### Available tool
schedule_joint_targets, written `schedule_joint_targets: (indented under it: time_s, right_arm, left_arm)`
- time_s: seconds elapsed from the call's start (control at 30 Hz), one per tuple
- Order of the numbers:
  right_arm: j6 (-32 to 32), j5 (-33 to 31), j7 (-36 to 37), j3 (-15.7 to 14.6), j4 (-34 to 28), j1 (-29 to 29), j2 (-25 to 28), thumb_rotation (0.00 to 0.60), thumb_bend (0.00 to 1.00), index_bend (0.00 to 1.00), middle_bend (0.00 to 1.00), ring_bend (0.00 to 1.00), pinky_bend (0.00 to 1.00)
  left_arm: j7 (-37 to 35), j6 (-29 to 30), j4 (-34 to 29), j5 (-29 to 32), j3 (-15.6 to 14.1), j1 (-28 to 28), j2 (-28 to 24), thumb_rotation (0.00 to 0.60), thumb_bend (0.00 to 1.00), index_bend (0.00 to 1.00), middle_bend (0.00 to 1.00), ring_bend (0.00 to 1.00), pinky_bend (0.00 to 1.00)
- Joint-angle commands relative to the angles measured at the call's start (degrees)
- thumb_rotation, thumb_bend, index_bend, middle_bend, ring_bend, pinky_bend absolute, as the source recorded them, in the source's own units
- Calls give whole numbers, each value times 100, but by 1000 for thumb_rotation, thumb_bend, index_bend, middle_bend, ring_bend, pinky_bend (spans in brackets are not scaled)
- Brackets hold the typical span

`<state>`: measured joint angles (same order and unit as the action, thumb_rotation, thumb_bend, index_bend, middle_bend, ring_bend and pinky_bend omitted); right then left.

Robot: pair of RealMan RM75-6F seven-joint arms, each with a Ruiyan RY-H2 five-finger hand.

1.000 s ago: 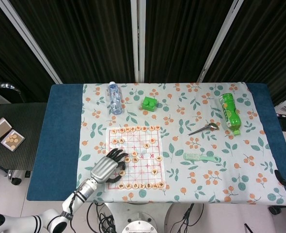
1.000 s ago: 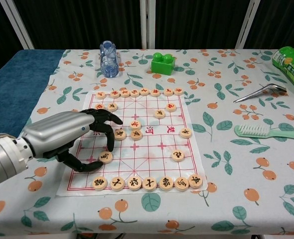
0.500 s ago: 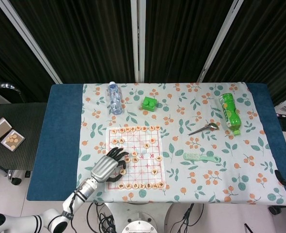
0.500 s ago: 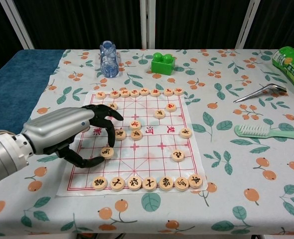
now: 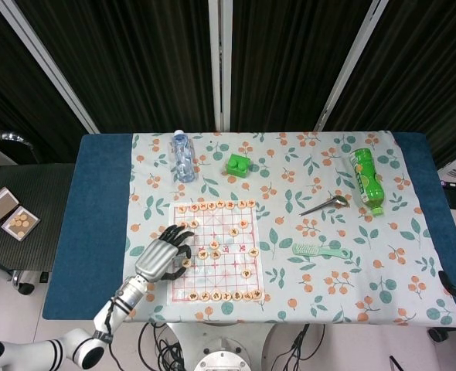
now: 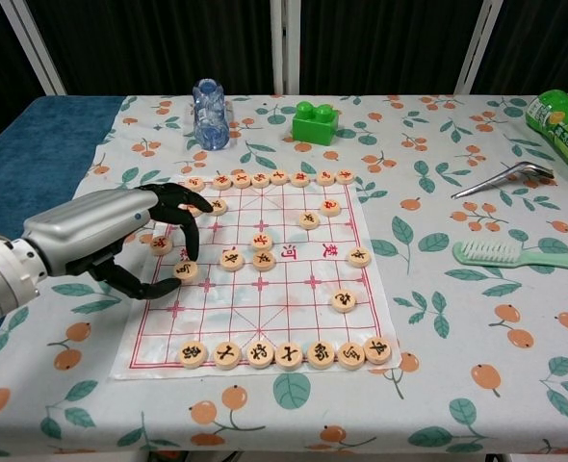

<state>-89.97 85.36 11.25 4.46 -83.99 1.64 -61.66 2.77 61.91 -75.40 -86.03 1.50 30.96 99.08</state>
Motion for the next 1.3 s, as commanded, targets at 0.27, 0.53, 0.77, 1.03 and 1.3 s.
schedule_joint_targets:
  time_s: [0.27, 0.53, 0.77, 1.03, 1.3]
  right_arm:
    - [-15, 25, -131, 7, -98, -14, 19, 600, 180, 0, 0, 0, 0]
    - [-1, 10, -201, 8, -139, -19, 22, 600, 202, 0, 0, 0, 0]
    - [47, 2, -183, -2, -146, -34, 12, 600, 171, 0, 0, 0, 0]
    - [33, -7, -100, 3, -76, -23, 5, 600, 171, 0, 0, 0, 0]
    - [17, -8, -76, 0, -58, -8, 6, 600, 170, 0, 0, 0, 0]
  left_arm:
    - [-218, 44, 386, 18, 40, 22, 93, 600, 339, 502, 117, 0, 16]
    - [-256, 77, 492, -45, 34, 68, 117, 600, 338, 502, 118, 0, 16]
    - [-255, 28, 561, -32, 14, 96, 157, 600, 333, 468, 117, 0, 16]
    - [-263, 77, 614, -52, -3, 92, 190, 600, 332, 430, 117, 0, 22]
    - [-231, 110, 549, -50, -14, 78, 162, 600, 326, 377, 117, 0, 24]
